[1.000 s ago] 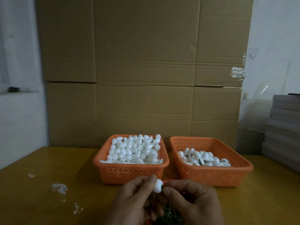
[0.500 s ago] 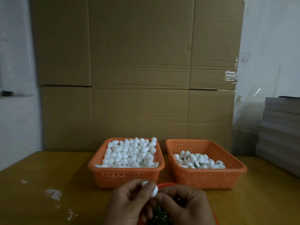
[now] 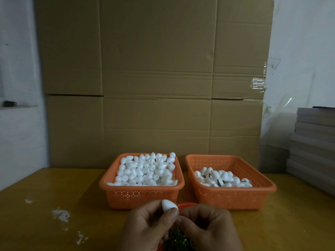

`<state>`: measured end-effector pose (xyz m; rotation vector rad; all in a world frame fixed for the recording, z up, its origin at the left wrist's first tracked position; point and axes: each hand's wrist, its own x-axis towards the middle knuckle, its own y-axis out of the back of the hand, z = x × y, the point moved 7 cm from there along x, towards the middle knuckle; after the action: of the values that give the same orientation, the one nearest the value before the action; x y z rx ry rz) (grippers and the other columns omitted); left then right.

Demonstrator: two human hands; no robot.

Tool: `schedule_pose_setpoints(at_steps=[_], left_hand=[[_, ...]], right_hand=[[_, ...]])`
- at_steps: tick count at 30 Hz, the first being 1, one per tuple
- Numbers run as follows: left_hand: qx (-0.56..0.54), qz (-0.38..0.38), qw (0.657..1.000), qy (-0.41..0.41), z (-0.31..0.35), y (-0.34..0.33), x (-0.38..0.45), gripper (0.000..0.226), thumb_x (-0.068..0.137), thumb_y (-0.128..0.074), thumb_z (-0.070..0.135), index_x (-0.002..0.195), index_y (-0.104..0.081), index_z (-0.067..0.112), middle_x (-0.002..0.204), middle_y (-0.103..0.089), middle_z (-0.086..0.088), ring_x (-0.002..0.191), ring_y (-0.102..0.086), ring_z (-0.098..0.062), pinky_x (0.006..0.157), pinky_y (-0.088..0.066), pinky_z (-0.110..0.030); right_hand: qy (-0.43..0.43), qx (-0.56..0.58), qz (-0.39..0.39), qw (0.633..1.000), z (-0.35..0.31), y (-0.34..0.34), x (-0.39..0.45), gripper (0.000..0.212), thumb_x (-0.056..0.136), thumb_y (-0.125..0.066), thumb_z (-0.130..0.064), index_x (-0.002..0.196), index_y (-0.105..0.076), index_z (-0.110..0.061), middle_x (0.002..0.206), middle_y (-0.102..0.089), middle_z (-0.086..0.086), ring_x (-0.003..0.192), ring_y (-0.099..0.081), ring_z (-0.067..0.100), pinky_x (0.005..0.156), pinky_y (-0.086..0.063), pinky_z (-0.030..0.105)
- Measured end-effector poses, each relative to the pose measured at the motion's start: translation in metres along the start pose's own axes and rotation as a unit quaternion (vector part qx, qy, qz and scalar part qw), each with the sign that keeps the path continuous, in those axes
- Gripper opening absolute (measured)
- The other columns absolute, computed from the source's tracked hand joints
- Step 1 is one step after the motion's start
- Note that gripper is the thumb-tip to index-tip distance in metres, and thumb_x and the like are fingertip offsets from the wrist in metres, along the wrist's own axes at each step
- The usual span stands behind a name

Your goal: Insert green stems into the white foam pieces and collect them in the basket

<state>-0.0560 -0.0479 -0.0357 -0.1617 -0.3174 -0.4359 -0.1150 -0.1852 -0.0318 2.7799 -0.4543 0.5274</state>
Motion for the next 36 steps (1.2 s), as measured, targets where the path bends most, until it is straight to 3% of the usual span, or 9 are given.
schedule_pose_setpoints(at_steps=[2, 7, 11, 17, 21, 24, 30, 33, 36], left_hand=[[0.013, -0.005, 1.0, 0.0, 0.004, -0.002, -0.001, 0.018, 0.069, -0.079, 0.042, 0.077, -0.079, 0.026, 0.049, -0.058, 0.002, 0.048, -0.053, -0.004, 0.05, -0.042, -0.014], [0.109, -0.007, 0.993, -0.034, 0.009, -0.001, -0.005, 0.02, 0.071, -0.068, 0.056, 0.085, -0.072, 0.042, 0.064, -0.068, 0.015, 0.066, -0.062, 0.007, 0.061, -0.042, -0.008], [0.168, -0.005, 0.984, -0.067, 0.012, 0.0, -0.007, 0.02, 0.08, -0.064, 0.055, 0.091, -0.068, 0.038, 0.084, -0.074, 0.006, 0.088, -0.069, -0.004, 0.078, -0.053, -0.022], [0.279, 0.029, 0.952, -0.123, 0.021, 0.0, -0.013, 0.02, 0.094, -0.06, 0.039, 0.082, -0.058, 0.024, 0.078, -0.065, 0.002, 0.08, -0.064, -0.011, 0.071, -0.049, -0.028], [0.283, 0.018, 0.95, -0.129, 0.023, -0.004, -0.014, 0.023, 0.092, -0.054, 0.048, 0.085, -0.056, 0.026, 0.078, -0.062, 0.003, 0.081, -0.062, -0.01, 0.067, -0.046, -0.023], [0.296, 0.023, 0.947, -0.123, 0.023, -0.003, -0.014, 0.032, 0.084, -0.045, 0.061, 0.086, -0.052, 0.03, 0.081, -0.061, 0.01, 0.087, -0.06, -0.003, 0.07, -0.044, -0.016], [0.285, 0.011, 0.948, -0.142, 0.025, -0.003, -0.013, 0.021, 0.094, -0.052, 0.047, 0.083, -0.051, 0.029, 0.078, -0.06, 0.009, 0.08, -0.061, -0.008, 0.067, -0.046, -0.023], [0.243, 0.004, 0.958, -0.155, 0.03, -0.005, -0.014, 0.023, 0.093, -0.054, 0.052, 0.086, -0.057, 0.03, 0.079, -0.065, 0.006, 0.078, -0.064, -0.01, 0.066, -0.05, -0.029], [0.175, -0.025, 0.973, -0.148, 0.034, -0.01, -0.013, 0.025, 0.089, -0.057, 0.062, 0.099, -0.064, 0.041, 0.089, -0.072, 0.008, 0.088, -0.07, -0.008, 0.074, -0.057, -0.031]], right_hand=[[-0.001, 0.004, -0.022, 1.0, -0.003, -0.002, -0.001, 0.013, 0.08, -0.082, -0.006, 0.077, -0.082, -0.019, 0.079, -0.079, 0.003, 0.081, -0.077, 0.017, 0.078, -0.061, 0.032], [-0.01, -0.005, -0.028, 1.0, -0.004, -0.003, -0.002, 0.018, 0.08, -0.081, -0.004, 0.078, -0.083, -0.021, 0.08, -0.079, 0.002, 0.082, -0.077, 0.016, 0.08, -0.061, 0.034], [-0.01, -0.011, -0.013, 1.0, -0.004, -0.004, -0.004, 0.013, 0.079, -0.083, -0.007, 0.077, -0.082, -0.02, 0.079, -0.078, 0.002, 0.079, -0.077, 0.018, 0.079, -0.062, 0.039], [0.0, -0.019, -0.002, 1.0, -0.005, -0.005, -0.007, 0.013, 0.08, -0.083, -0.011, 0.078, -0.082, -0.023, 0.078, -0.078, 0.003, 0.078, -0.077, 0.02, 0.078, -0.062, 0.042], [-0.005, 0.011, 0.002, 1.0, -0.007, -0.009, -0.009, 0.002, 0.077, -0.083, -0.024, 0.078, -0.082, -0.024, 0.075, -0.078, 0.005, 0.074, -0.076, 0.023, 0.071, -0.061, 0.037], [-0.01, 0.035, 0.011, 0.999, -0.006, -0.01, -0.01, 0.016, 0.069, -0.081, -0.036, 0.077, -0.082, -0.022, 0.073, -0.077, 0.009, 0.072, -0.075, 0.033, 0.065, -0.059, 0.038], [-0.005, 0.053, 0.011, 0.999, -0.01, -0.013, -0.012, 0.021, 0.066, -0.078, -0.037, 0.077, -0.082, -0.02, 0.072, -0.076, 0.01, 0.07, -0.075, 0.03, 0.064, -0.059, 0.041], [-0.001, 0.088, 0.021, 0.996, -0.017, -0.012, -0.012, 0.021, 0.062, -0.078, -0.035, 0.074, -0.081, -0.018, 0.059, -0.07, 0.011, 0.05, -0.063, 0.016, 0.049, -0.049, 0.025], [0.007, 0.123, 0.028, 0.992, -0.024, -0.011, -0.011, 0.026, 0.057, -0.078, -0.04, 0.074, -0.081, -0.02, 0.055, -0.067, 0.01, 0.045, -0.057, 0.012, 0.048, -0.046, 0.02]])
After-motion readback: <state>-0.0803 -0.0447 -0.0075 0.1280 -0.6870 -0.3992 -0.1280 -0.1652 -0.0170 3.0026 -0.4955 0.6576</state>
